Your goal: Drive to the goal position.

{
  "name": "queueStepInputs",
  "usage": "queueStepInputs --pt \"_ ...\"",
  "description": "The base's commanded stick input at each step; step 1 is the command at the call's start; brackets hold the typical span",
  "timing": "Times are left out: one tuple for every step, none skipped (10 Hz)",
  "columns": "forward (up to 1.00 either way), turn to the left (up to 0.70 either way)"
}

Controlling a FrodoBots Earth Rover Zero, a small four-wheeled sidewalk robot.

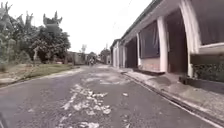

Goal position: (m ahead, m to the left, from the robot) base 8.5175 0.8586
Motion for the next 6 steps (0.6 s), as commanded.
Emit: queueStepInputs --pt "0.7 0.05" --pt "0.7 0.05" --pt "0.7 0.05" --pt "0.7 0.05" --pt "0.7 0.05" --pt "0.7 0.05"
